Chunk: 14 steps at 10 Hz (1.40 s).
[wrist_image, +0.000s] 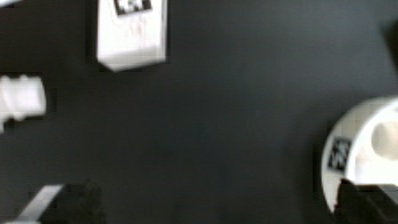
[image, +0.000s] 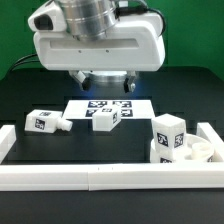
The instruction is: Assemble stool
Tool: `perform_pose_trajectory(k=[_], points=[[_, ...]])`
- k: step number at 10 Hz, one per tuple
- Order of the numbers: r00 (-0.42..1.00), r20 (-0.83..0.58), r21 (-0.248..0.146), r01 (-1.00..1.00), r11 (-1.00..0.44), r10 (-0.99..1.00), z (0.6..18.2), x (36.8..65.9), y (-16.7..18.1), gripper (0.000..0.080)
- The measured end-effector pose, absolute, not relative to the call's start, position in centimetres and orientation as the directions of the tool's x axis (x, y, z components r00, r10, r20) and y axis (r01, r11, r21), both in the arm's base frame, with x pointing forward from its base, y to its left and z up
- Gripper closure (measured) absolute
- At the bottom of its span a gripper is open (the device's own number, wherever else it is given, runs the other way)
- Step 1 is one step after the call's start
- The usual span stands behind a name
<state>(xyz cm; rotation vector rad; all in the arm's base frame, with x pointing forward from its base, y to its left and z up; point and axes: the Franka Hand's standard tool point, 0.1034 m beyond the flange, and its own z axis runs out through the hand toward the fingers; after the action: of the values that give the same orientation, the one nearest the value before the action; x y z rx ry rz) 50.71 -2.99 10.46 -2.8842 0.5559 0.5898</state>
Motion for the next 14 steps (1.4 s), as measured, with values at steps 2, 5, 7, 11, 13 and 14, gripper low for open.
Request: perform_pose_trajectory(k=[2, 5, 7, 11, 13, 14], points=[[0.799, -0.518, -0.057, -0.387, -0.92, -0.305, 10.1, 50.4, -3.4, 0.0151], [0.734, -0.633, -0.069, -0.371, -0.926, -0.247, 8.6, 48.5, -4.6, 0.0151], [0.633, -0.732, -0.032, -0.402, -0.915, -0.252, 8.3, 48.2, -5.2, 0.0151], [0.591, -0.759, -0.046, -0.465, -0.884, -0.272, 6.3, 47.3, -4.9, 0.0151], [0.575, -0.772, -0.048, -0.477, -0.877, -0.27, 5.5, 46.8, -4.5, 0.0151], [0.576, -0.771, -0.047, -0.477, -0.878, -0.272, 5.5, 46.8, -4.6, 0.0151]])
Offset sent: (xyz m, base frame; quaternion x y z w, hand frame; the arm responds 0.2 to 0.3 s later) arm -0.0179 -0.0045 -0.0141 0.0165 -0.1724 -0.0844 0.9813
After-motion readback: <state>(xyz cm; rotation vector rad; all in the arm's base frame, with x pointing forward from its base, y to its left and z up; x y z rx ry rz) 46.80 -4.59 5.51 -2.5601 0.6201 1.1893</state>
